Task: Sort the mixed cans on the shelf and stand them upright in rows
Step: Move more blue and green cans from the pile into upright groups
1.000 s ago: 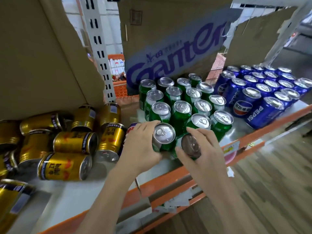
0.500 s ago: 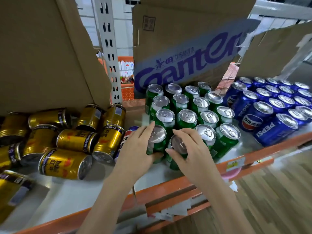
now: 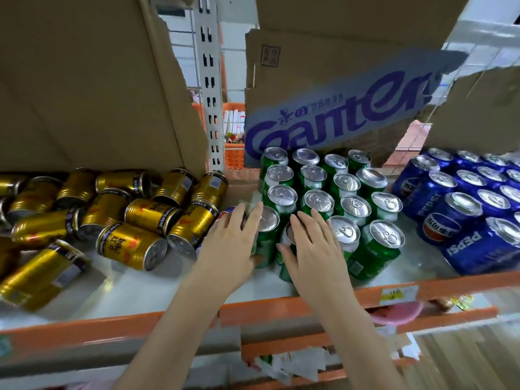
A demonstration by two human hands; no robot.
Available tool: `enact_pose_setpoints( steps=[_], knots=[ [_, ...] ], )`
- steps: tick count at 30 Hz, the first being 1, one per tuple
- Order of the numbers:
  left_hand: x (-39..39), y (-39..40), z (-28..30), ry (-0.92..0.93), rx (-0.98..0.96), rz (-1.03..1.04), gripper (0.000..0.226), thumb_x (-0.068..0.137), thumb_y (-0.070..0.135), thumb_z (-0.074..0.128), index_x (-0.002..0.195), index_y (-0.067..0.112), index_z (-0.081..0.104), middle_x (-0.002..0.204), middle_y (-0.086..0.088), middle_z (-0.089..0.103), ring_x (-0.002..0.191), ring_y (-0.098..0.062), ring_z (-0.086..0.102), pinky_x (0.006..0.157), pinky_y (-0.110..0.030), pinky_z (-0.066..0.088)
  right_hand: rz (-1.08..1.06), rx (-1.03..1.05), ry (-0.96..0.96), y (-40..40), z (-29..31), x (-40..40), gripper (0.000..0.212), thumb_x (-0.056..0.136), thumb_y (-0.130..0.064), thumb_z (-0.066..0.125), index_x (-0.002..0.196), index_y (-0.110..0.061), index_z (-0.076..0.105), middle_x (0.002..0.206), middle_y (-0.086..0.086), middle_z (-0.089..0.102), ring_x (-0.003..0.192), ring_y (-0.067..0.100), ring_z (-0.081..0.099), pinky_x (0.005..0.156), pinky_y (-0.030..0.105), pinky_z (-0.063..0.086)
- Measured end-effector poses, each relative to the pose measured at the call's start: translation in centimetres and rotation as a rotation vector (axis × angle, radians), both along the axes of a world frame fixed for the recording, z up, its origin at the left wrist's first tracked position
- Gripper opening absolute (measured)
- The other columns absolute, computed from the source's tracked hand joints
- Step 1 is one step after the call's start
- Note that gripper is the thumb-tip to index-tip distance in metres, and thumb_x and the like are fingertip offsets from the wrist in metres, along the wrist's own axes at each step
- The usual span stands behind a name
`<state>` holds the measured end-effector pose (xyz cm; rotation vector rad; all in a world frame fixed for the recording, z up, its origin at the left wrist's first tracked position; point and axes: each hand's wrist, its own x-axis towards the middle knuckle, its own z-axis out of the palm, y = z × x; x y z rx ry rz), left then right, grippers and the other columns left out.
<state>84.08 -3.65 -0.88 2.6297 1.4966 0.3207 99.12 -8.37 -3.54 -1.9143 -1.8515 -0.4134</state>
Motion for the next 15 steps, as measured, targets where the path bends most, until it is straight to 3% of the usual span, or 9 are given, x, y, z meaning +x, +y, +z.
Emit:
enact_pose_setpoints(
  steps=[3,4,7,11,15],
  knots=[
    [-1.3,-1.6,-0.9,-0.042,0.088,0.065,0.098,0.060,0.039,0.084,0.142,0.011,0.038,0.133,-0.018,0.050,0.116,-0.037,0.053,0.090,-0.042,0.048,-0.018,0.027,0.042,0.0,-0.4,-0.1,0.052,0.089,-0.036,0.038,0.121,-0.001,0.059,0.126,0.015,0.059,0.123,0.031,0.050,0.108,0.041,0.029],
    [-1.8,-2.2,-1.3,-0.036,0.094,0.083,0.099,0.058,0.042,0.084,0.141,0.010,0.039,0.133,-0.017,0.051,0.117,-0.037,0.053,0.092,-0.043,0.047,-0.023,0.043,0.066,0.0,-0.5,-0.4,0.051,0.088,-0.034,0.042,0.123,0.000,0.057,0.128,0.016,0.057,0.125,0.032,0.048,0.110,0.041,0.025],
    [-3.8,-4.7,-3.3,0.001,0.012,0.194,0.092,0.079,0.049,0.066,0.149,0.017,0.016,0.150,-0.009,0.029,0.138,-0.029,0.027,0.111,-0.038,0.025,-0.005,0.097,0.158,-0.6,-1.2,-2.1,0.053,0.084,-0.029,0.049,0.126,0.002,0.053,0.134,0.018,0.051,0.130,0.034,0.040,0.112,0.043,0.019],
    [-7.8,-8.4,-5.8,0.016,-0.073,0.331,0.089,0.065,0.041,0.080,0.137,0.014,0.036,0.128,-0.010,0.054,0.119,-0.033,0.052,0.095,-0.045,0.045,0.068,0.118,0.244,-2.5,-1.9,-5.3,0.051,0.086,-0.029,0.043,0.128,-0.001,0.052,0.138,0.016,0.047,0.135,0.031,0.031,0.114,0.045,0.015],
    [-11.3,-10.9,-7.0,0.013,-0.080,0.410,0.075,0.056,0.034,0.087,0.121,0.010,0.058,0.108,-0.008,0.064,0.098,-0.032,0.063,0.079,-0.043,0.054,0.205,0.084,0.323,-4.1,-3.0,-8.7,0.044,0.088,-0.025,0.045,0.125,-0.004,0.055,0.132,0.014,0.052,0.131,0.030,0.039,0.110,0.045,0.028]
  ],
)
